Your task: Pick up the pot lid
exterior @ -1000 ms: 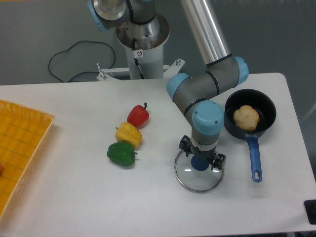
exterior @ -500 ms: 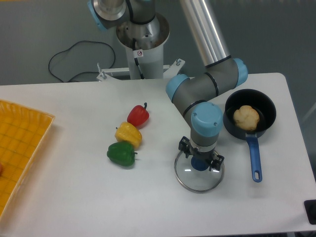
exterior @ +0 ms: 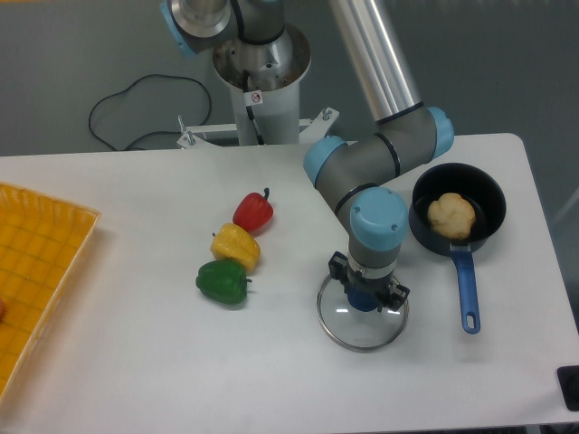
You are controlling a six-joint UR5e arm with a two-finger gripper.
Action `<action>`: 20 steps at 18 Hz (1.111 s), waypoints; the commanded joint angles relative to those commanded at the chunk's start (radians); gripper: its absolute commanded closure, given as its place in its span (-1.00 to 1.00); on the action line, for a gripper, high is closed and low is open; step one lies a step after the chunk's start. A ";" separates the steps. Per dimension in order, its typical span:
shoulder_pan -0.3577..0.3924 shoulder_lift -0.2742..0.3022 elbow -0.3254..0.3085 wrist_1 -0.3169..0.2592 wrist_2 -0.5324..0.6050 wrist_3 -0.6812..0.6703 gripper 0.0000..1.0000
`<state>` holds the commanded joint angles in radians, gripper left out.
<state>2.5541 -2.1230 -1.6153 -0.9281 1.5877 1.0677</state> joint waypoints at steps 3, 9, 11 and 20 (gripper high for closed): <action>0.000 0.008 0.000 -0.002 0.000 0.002 -0.25; 0.000 0.052 0.000 -0.017 -0.008 0.002 -0.23; 0.000 0.066 0.000 -0.026 -0.008 0.003 -0.23; 0.009 0.158 0.049 -0.230 0.000 0.006 -0.23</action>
<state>2.5633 -1.9651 -1.5663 -1.1579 1.5877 1.0738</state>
